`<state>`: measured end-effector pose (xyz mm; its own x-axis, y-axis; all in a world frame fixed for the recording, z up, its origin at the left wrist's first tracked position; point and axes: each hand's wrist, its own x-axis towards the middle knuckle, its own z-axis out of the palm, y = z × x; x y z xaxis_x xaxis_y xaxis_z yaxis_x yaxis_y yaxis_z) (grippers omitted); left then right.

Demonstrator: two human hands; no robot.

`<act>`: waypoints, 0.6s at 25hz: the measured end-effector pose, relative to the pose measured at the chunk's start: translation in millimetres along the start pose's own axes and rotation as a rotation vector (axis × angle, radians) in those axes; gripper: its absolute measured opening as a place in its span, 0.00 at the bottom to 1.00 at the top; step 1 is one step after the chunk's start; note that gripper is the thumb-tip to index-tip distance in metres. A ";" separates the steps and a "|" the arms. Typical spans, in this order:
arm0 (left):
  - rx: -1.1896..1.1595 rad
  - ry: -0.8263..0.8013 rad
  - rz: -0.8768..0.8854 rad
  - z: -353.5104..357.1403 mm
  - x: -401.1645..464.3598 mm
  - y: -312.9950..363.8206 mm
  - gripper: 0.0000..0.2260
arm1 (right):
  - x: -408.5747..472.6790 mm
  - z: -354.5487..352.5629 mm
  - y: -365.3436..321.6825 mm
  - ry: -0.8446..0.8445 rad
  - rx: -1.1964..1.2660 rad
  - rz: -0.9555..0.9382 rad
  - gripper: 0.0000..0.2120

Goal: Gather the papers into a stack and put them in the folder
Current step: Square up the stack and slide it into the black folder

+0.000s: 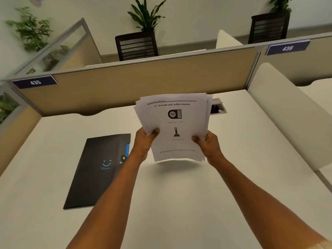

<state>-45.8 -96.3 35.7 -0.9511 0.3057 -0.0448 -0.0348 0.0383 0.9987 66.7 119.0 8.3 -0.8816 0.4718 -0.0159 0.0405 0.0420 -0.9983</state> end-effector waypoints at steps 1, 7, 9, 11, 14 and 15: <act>-0.001 0.006 -0.005 -6.3 0.0 -3.3 0.17 | -0.2 5.6 1.4 -0.009 -0.003 -0.002 0.13; 0.040 -0.035 -0.050 -27.3 -2.1 -18.0 0.21 | -1.3 25.4 10.0 -0.026 0.008 0.036 0.18; 0.046 -0.037 -0.054 -29.0 -1.3 -19.8 0.21 | -0.5 28.1 9.5 -0.013 0.001 0.033 0.19; 0.046 -0.037 -0.062 -29.6 -1.8 -18.6 0.20 | -0.1 28.2 9.6 -0.003 0.007 0.031 0.17; 0.050 -0.049 -0.062 -30.1 -3.5 -17.7 0.20 | -0.9 23.9 12.5 -0.009 0.014 0.024 0.18; 0.051 -0.055 -0.059 -30.0 -4.7 -17.7 0.21 | -1.1 22.1 14.7 -0.014 0.006 0.023 0.20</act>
<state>-49.9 -127.0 19.0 -0.9294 0.3533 -0.1067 -0.0736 0.1059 0.9916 57.9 99.6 -7.6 -0.8871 0.4599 -0.0396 0.0582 0.0264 -0.9980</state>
